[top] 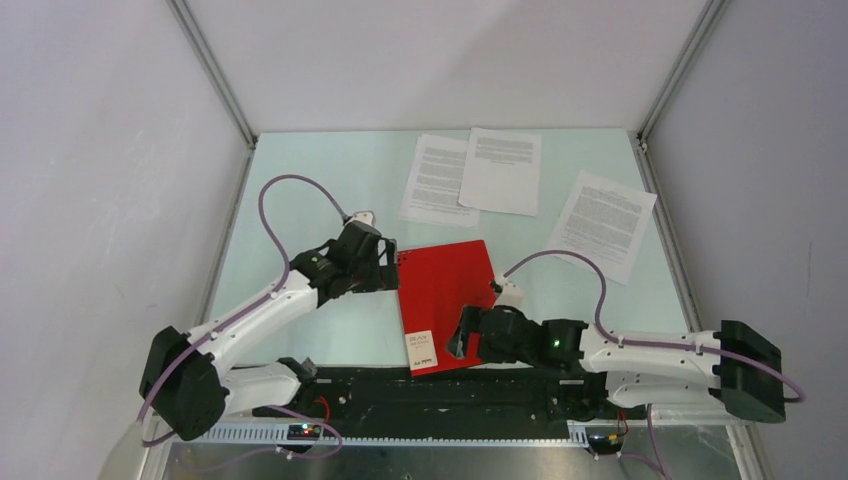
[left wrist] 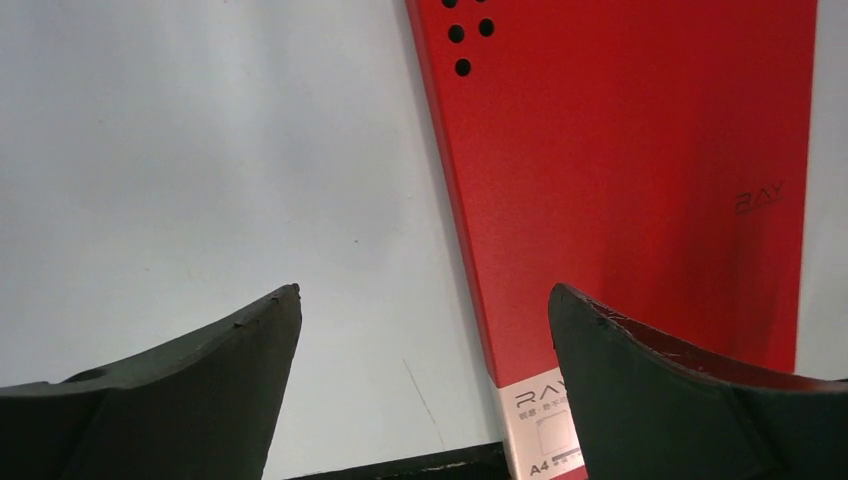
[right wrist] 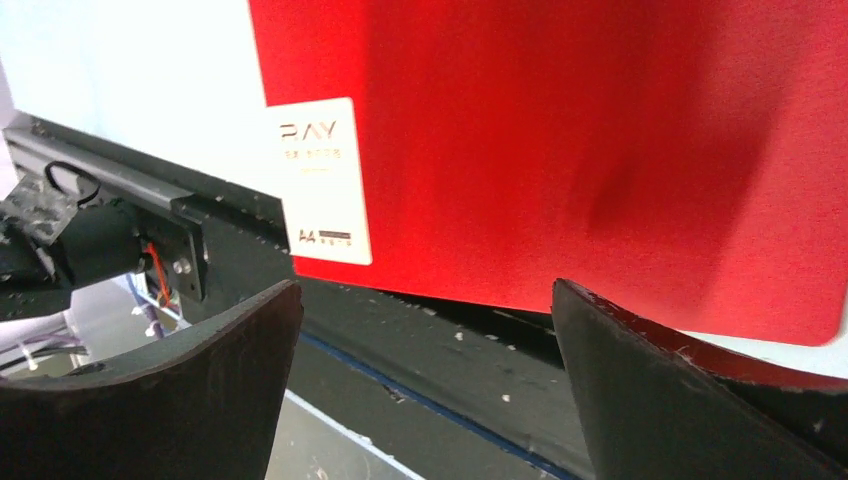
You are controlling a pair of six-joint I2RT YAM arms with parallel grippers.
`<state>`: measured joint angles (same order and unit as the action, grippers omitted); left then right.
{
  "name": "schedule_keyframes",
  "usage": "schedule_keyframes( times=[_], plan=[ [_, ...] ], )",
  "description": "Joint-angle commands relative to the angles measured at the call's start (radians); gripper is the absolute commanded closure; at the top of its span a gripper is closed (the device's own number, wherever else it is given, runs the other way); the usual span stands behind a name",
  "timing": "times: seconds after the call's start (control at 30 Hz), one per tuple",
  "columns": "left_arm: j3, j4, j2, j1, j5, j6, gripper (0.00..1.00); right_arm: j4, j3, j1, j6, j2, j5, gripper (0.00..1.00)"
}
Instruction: Put the files into the folder
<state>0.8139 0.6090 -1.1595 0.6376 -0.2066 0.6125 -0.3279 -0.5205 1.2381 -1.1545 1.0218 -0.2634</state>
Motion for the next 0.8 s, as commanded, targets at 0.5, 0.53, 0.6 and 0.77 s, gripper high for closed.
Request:
schedule_keyframes(
  times=[0.5, 0.53, 0.6, 0.77],
  plan=[
    [-0.073, -0.161, -0.056, -0.033, 0.139, 0.097, 0.02, 0.227, 0.001, 0.280, -0.299, 0.192, -0.177, 0.00],
    [-0.077, -0.165, -0.057, -0.034, 0.141, 0.098, 0.02, 0.234, 0.001, 0.288, -0.313, 0.208, -0.182, 0.00],
    [-0.089, -0.169, -0.050, -0.035, 0.144, 0.103, 0.02, 0.252, 0.001, 0.297, -0.333, 0.233, -0.195, 0.00],
    [-0.111, -0.170, -0.025, -0.037, 0.156, 0.104, 0.02, 0.297, 0.017, 0.318, -0.370, 0.252, -0.283, 0.00]
  ],
)
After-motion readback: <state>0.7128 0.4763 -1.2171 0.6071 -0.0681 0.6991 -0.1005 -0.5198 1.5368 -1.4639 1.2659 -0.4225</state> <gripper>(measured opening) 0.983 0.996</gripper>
